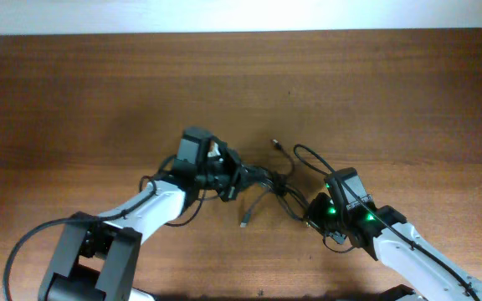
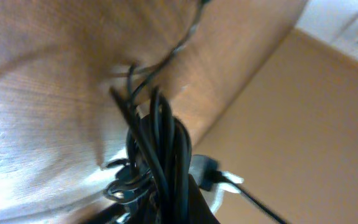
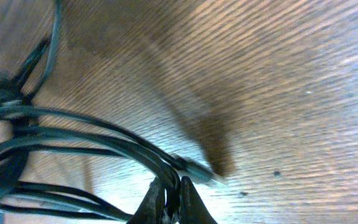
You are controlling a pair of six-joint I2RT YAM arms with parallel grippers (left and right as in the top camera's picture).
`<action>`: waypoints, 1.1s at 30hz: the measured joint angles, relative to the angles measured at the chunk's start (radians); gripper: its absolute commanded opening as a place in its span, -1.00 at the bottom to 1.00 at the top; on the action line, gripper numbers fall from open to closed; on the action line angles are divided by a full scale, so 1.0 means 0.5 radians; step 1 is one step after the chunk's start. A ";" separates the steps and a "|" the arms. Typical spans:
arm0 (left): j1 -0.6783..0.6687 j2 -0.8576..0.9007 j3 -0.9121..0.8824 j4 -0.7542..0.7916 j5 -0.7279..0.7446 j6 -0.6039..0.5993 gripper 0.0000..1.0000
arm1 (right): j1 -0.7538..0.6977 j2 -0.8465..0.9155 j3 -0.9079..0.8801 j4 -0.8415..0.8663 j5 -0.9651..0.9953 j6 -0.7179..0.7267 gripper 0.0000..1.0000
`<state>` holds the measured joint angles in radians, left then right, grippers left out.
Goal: Untangle cables
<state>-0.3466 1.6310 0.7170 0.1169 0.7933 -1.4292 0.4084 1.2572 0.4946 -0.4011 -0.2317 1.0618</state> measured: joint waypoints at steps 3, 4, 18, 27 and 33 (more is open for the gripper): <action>0.121 0.001 -0.001 0.017 0.130 -0.024 -1.00 | 0.000 -0.013 0.027 -0.031 0.024 -0.002 -0.92; 0.153 0.002 -0.007 0.043 0.168 -0.024 -1.00 | 0.000 -0.014 0.027 -0.038 0.026 0.000 -0.92; 0.644 0.063 -0.092 1.467 1.167 -0.061 -1.00 | 0.028 -0.088 0.157 -0.005 -0.056 0.084 -0.92; 0.931 0.043 -0.004 1.554 1.179 -0.060 -1.00 | -0.547 -0.010 -0.039 -0.336 0.291 0.090 -0.90; 0.947 0.033 0.011 1.539 1.125 0.006 -1.00 | -0.696 -0.007 -0.040 -0.288 0.480 0.098 -0.74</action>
<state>0.1268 1.6474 0.7223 0.8864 1.3560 -1.4261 0.0605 1.2537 0.4747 -0.5453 0.0082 1.1107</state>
